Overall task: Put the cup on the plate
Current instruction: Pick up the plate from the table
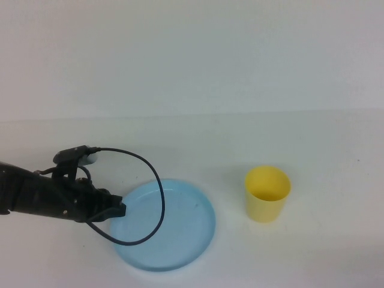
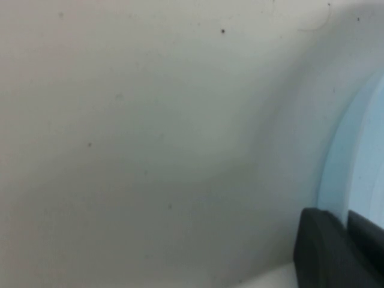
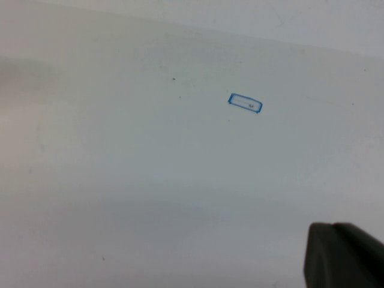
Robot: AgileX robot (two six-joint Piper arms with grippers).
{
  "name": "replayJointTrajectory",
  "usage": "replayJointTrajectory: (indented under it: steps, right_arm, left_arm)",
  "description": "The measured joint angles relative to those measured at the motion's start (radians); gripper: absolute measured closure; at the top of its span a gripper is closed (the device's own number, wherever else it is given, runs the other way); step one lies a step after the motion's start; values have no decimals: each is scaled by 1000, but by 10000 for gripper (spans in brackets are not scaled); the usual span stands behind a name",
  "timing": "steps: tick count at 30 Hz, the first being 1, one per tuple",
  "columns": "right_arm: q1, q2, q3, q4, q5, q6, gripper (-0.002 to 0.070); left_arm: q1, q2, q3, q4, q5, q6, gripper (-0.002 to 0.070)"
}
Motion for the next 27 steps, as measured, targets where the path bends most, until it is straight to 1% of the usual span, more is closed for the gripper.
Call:
replayJointTrajectory:
  steps: [3,8,12,15,18,23,27]
  right_arm:
    - [0,0,0,0,0,0,675]
    - [0,0,0,0,0,0,675]
    - [0,0,0,0,0,0,675]
    - [0,0,0,0,0,0,675]
    - [0,0,0,0,0,0,675]
    - [0,0,0,0,0,0,675]
    - [0,0,0,0,0,0,675]
  left_arm:
    - [0,0,0,-18,4,1,666]
    - [0,2,5,-95,6,39,666]
    - [-11,2,-29,-97,16,41,666]
    - [-43,2,-66,-93,23,33,666]
    - [-84,2,-111,-42,8,-30,666]
    - [-142,2,-176,129,-54,-183,666]
    - [-151,3,-207,148,-60,-211,666]
